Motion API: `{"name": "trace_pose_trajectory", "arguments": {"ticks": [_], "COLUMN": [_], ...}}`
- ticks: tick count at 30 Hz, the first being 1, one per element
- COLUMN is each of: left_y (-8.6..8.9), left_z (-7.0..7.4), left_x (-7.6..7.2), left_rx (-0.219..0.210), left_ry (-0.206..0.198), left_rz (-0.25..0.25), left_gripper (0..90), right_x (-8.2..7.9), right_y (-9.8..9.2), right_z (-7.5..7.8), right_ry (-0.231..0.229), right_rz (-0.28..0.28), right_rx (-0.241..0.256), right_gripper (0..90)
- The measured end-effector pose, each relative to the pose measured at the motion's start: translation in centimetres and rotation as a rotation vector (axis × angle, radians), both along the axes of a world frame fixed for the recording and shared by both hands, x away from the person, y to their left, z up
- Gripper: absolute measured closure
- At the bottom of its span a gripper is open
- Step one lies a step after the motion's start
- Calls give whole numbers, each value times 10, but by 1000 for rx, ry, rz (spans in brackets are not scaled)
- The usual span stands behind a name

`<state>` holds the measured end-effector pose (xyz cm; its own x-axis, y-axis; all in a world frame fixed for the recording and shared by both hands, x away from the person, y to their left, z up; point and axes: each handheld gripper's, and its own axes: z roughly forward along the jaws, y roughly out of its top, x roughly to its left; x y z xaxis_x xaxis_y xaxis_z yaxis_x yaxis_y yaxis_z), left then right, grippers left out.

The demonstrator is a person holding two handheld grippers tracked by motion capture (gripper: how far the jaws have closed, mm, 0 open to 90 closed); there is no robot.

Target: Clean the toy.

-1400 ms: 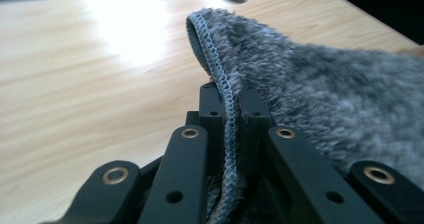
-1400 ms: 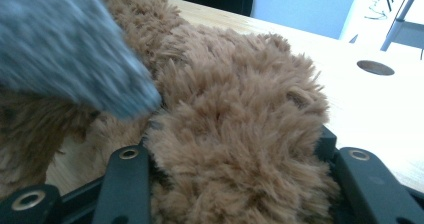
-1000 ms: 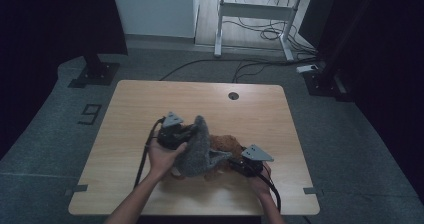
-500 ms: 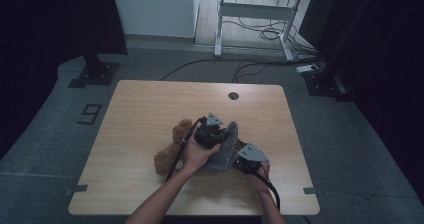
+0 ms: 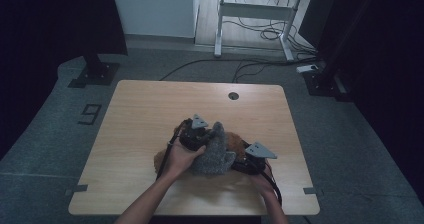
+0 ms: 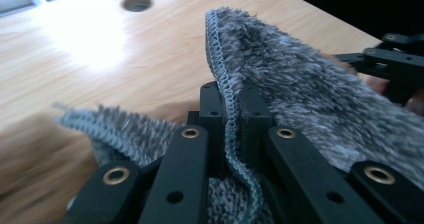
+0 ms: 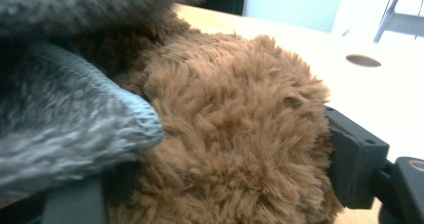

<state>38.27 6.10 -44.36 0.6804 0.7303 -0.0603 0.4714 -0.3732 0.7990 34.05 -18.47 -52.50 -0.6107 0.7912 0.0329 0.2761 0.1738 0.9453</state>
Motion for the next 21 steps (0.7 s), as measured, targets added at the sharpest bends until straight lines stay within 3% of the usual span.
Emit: {"name": "trace_pose_trajectory", "arguments": {"ticks": [3,6,12,14,16,21], "left_y": [23,47,82,88,90,91], "left_z": [3,4,0,-8,-16,-29], "left_x": [3,3,2,1,0,-4], "left_rx": [-16,-50,-42,-42,-76,-93], "left_ry": [3,19,23,40,60,68], "left_rz": [44,74,146,155,149,151], "left_gripper": [832,832,831,832,835,838], "right_x": [3,4,5,6,7,12], "right_y": [-4,-4,-5,-5,-5,-7], "right_z": [-1,-1,1,2,3,2], "right_ry": [58,77,93,108,140,222], "right_rz": [-7,-12,-12,-20,-33,-37], "right_rx": [39,42,32,35,46,82], "right_gripper": [223,224,223,215,200,174]}}
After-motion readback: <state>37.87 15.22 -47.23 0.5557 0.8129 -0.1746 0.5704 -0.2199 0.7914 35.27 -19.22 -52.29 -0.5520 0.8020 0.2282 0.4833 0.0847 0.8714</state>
